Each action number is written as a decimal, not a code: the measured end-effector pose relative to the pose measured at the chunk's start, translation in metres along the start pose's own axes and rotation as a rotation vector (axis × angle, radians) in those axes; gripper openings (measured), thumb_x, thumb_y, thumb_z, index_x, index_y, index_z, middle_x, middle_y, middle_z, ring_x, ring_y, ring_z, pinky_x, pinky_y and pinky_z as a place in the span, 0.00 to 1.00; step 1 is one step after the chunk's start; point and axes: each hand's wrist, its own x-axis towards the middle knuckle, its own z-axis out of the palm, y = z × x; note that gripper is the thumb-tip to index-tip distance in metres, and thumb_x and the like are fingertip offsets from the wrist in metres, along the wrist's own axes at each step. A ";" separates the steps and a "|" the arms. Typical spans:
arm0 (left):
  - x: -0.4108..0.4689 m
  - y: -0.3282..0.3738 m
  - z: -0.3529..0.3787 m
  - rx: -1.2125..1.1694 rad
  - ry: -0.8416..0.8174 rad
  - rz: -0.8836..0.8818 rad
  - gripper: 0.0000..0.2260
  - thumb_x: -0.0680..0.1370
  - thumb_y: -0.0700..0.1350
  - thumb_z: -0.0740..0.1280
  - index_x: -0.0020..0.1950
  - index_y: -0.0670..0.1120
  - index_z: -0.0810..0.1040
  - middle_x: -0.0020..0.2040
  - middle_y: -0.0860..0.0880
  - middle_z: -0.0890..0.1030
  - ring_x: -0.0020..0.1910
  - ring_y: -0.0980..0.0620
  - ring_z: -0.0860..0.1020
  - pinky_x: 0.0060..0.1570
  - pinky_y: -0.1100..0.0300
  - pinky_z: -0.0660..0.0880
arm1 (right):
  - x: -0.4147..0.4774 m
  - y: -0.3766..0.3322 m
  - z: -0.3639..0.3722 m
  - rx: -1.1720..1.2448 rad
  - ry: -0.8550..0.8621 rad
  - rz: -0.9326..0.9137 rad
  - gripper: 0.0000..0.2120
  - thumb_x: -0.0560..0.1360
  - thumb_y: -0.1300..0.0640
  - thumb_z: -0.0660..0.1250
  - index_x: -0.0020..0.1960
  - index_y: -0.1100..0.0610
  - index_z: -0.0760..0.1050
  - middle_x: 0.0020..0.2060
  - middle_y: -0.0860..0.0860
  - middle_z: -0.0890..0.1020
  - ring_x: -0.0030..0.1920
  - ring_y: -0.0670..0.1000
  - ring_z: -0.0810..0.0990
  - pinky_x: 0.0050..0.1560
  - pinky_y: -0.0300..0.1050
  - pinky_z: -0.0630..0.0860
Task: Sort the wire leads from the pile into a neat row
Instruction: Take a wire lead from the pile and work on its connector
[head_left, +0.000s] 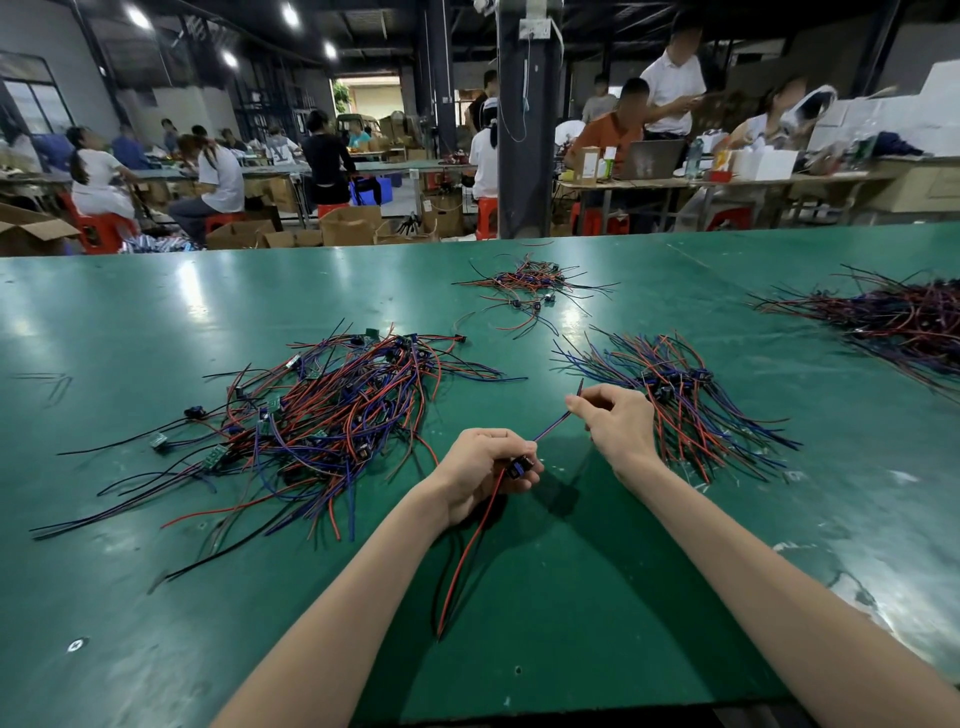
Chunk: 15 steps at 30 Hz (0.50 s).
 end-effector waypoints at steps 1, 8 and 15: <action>0.000 0.000 0.000 0.002 -0.005 -0.001 0.11 0.77 0.34 0.64 0.34 0.38 0.75 0.29 0.45 0.80 0.25 0.53 0.77 0.27 0.66 0.74 | 0.001 0.000 0.000 0.023 -0.002 0.032 0.10 0.71 0.58 0.73 0.32 0.54 0.78 0.27 0.49 0.78 0.28 0.48 0.72 0.35 0.43 0.72; -0.002 -0.001 -0.002 0.048 -0.061 -0.005 0.12 0.76 0.35 0.65 0.32 0.40 0.76 0.31 0.44 0.80 0.27 0.52 0.77 0.28 0.65 0.74 | 0.003 -0.005 -0.007 0.427 -0.062 0.334 0.11 0.73 0.62 0.69 0.32 0.61 0.76 0.23 0.50 0.73 0.19 0.45 0.67 0.22 0.36 0.66; -0.004 0.000 -0.001 0.061 -0.089 -0.003 0.13 0.76 0.35 0.65 0.31 0.41 0.77 0.30 0.44 0.80 0.26 0.53 0.77 0.27 0.65 0.74 | -0.001 -0.015 -0.009 0.653 -0.030 0.531 0.13 0.74 0.63 0.67 0.31 0.61 0.72 0.20 0.52 0.74 0.19 0.47 0.67 0.20 0.36 0.65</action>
